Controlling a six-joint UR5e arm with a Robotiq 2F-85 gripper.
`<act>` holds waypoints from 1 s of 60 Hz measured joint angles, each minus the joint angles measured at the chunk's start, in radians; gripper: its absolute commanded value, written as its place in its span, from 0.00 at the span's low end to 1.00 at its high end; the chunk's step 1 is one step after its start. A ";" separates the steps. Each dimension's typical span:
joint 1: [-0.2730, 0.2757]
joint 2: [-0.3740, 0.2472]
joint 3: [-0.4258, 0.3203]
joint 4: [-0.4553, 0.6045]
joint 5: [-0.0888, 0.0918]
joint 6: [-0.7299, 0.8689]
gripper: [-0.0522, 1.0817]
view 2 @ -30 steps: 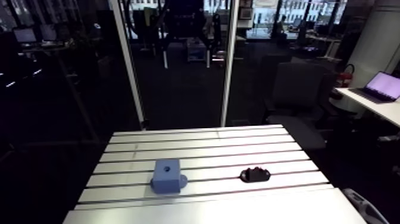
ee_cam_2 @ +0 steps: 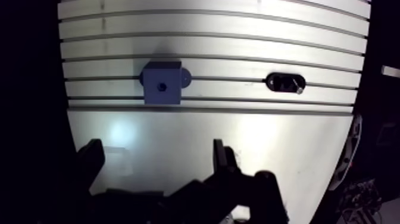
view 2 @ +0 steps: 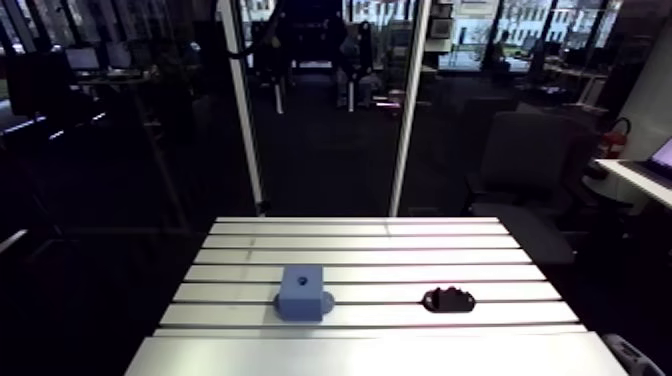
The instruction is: Pick up the M10 bolt and insert it into the hex recess until seated.
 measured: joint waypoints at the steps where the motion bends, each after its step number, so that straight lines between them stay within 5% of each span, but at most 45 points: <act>1: 0.001 0.000 0.000 0.000 0.000 0.000 0.05; 22: -0.002 -0.002 -0.008 -0.010 -0.007 -0.010 0.05; 33: -0.018 -0.006 0.003 -0.055 -0.033 -0.069 0.05; 45: -0.058 -0.019 0.048 -0.128 -0.054 -0.138 0.05; 60: -0.140 -0.034 0.130 -0.240 -0.054 -0.233 0.05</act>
